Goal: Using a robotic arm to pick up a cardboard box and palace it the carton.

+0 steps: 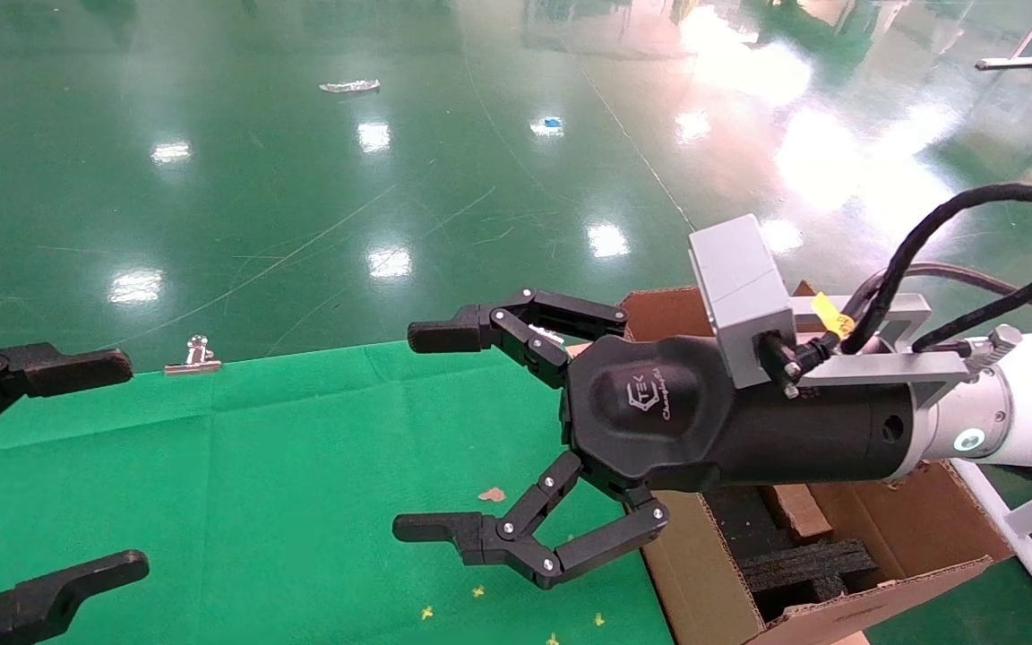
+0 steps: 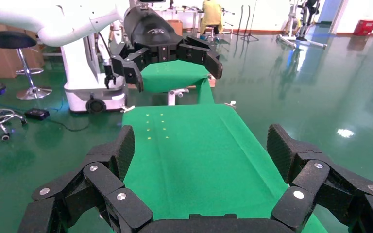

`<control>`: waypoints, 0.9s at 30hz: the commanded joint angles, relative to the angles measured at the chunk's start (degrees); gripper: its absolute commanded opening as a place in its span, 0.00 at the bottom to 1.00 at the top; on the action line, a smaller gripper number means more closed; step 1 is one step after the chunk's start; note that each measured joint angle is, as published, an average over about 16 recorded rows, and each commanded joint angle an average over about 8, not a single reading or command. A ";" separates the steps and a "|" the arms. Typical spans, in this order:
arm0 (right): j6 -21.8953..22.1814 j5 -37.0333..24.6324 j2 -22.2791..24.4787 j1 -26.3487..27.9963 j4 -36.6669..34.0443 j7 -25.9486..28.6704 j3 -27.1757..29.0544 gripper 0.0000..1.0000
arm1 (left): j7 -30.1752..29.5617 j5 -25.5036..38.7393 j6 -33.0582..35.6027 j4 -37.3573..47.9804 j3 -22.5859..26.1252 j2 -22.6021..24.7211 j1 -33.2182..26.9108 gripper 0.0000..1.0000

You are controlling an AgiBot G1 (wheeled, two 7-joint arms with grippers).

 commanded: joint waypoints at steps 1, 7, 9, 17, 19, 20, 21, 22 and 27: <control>0.04 -0.06 -0.02 0.16 -0.13 0.03 -0.17 1.00 | 0.00 0.00 0.00 0.00 0.00 0.00 0.00 1.00; 0.10 -0.22 -0.05 0.40 -0.35 0.08 -0.43 1.00 | 0.00 0.00 0.00 0.00 0.00 0.00 0.00 1.00; 0.11 -0.26 -0.06 0.46 -0.41 0.09 -0.49 1.00 | 0.00 0.00 0.00 0.00 0.00 0.00 0.00 1.00; 0.15 -0.33 -0.09 0.63 -0.54 0.12 -0.66 1.00 | 0.00 0.00 0.00 0.00 0.00 0.00 0.00 1.00; 0.15 -0.34 -0.09 0.66 -0.57 0.13 -0.69 1.00 | 0.00 0.00 0.00 0.00 0.00 0.00 0.00 1.00; 0.16 -0.34 -0.10 0.67 -0.58 0.13 -0.71 1.00 | 0.00 0.00 0.00 0.00 0.00 0.00 0.00 1.00; 0.16 -0.35 -0.10 0.68 -0.58 0.14 -0.72 1.00 | 0.00 0.00 0.00 0.00 0.00 0.00 0.00 1.00; 0.17 -0.35 -0.11 0.69 -0.59 0.14 -0.73 1.00 | 0.00 0.00 0.00 0.00 0.00 0.00 0.00 1.00; 0.18 -0.37 -0.12 0.72 -0.62 0.16 -0.77 1.00 | 0.00 0.01 0.00 0.00 0.00 0.00 0.00 1.00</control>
